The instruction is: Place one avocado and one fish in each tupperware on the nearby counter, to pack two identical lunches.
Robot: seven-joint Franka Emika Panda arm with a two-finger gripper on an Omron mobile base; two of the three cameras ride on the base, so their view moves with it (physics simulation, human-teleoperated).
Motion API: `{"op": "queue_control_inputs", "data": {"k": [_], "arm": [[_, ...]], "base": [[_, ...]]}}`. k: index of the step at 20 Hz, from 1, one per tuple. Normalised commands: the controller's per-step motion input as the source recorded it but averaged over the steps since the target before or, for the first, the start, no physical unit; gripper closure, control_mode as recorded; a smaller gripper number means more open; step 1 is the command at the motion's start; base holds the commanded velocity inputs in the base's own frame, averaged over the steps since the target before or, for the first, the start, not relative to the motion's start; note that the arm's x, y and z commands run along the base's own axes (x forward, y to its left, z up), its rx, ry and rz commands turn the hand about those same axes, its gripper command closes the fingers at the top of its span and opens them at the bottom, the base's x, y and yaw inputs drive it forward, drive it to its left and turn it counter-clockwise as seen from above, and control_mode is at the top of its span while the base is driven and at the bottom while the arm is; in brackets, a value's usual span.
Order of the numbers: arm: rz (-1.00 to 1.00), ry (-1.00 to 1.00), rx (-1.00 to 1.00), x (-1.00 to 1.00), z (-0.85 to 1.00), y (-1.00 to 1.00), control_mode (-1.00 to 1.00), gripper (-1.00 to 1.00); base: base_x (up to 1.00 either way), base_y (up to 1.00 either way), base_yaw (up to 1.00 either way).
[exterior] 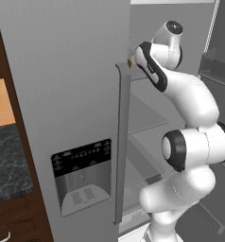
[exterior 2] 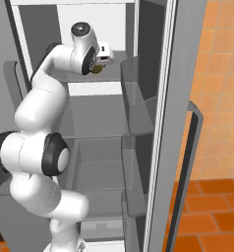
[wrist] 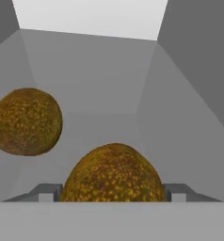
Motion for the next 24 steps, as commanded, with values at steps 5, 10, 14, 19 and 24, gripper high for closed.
{"op": "queue_control_inputs", "data": {"k": [5,10,14,19,24], "arm": [[-0.03,0.00,0.00,-1.00,-0.05,-0.04,-1.00,1.00],[-0.04,0.07,0.00,-1.00,-0.58,-0.06,-1.00,1.00],[-0.01,0.33,0.00,-0.93,-0.99,-0.03,-1.00,1.00],[-0.04,0.29,0.00,-0.99,-0.96,-0.06,-1.00,1.00],[-0.07,0.21,0.03,-1.00,-0.37,-0.04,-1.00,1.00]], "base": [[0.00,0.00,0.00],[0.00,0.00,0.00],[0.00,0.00,0.00],[0.00,0.00,0.00],[0.00,0.00,0.00]]}}
